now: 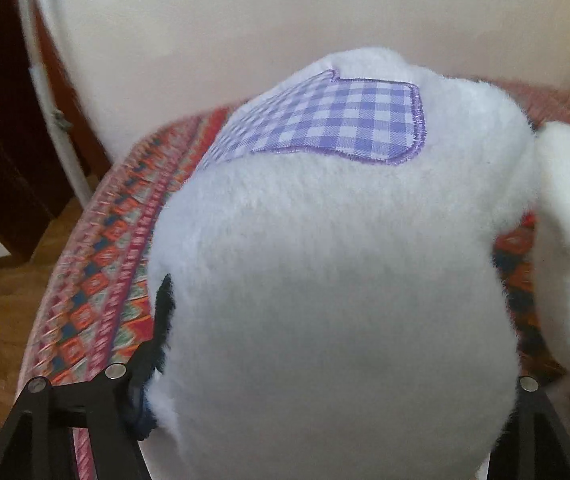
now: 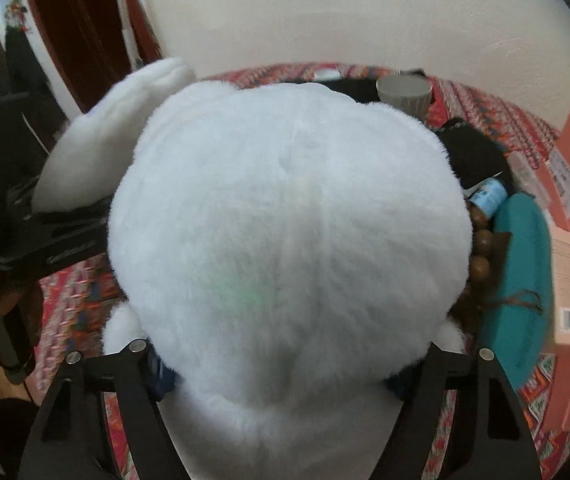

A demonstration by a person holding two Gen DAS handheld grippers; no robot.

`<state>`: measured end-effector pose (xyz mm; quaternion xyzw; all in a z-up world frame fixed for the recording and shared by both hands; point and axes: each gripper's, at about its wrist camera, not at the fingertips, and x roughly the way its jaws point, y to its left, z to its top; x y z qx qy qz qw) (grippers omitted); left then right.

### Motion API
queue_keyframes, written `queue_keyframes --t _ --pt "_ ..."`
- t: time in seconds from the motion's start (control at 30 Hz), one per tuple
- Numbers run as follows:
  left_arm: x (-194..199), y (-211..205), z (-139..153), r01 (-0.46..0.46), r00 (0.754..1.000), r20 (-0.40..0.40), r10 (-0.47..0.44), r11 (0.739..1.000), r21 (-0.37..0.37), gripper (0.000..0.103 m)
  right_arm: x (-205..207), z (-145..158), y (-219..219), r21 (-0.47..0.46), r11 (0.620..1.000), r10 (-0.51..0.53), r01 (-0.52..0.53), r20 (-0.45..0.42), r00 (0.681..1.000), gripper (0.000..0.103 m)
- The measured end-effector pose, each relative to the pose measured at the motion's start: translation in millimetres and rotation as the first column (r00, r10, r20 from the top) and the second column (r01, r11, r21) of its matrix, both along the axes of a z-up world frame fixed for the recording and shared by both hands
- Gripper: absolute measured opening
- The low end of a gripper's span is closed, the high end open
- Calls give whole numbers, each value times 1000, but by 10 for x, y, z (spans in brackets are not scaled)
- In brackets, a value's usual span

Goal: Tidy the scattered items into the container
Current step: 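Grasp the white plush bear with the right gripper while the left gripper grasps its body, then lift the plush bear with both grippers and carry it toward the pink box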

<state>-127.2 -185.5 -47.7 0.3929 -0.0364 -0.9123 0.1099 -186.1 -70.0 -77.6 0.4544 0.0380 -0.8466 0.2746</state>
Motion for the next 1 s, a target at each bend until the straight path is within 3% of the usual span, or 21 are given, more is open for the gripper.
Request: queue_keyframes --t 0.3,0.5,0.63,0.87,1.0 --pt "1643 86 669 -103 983 -146 110 993 53 75 779 710 -23 -158 981 96 -115 -122 988 80" --pt "2552 219 1039 -166 961 -218 168 986 27 75 1361 1211 -92 -286 928 180 -239 -216 960 80" --pt "2982 331 1199 -186 945 -267 187 982 29 75 1781 1541 -53 -348 889 201 -297 -287 937 80" --pt "3566 490 1375 -209 906 -372 203 978 23 76 2296 1797 -63 -399 838 231 -373 -360 904 80" --pt "3692 473 1405 -225 881 -430 196 974 -15 76 2561 1951 47 -456 795 240 -400 -369 898 80"
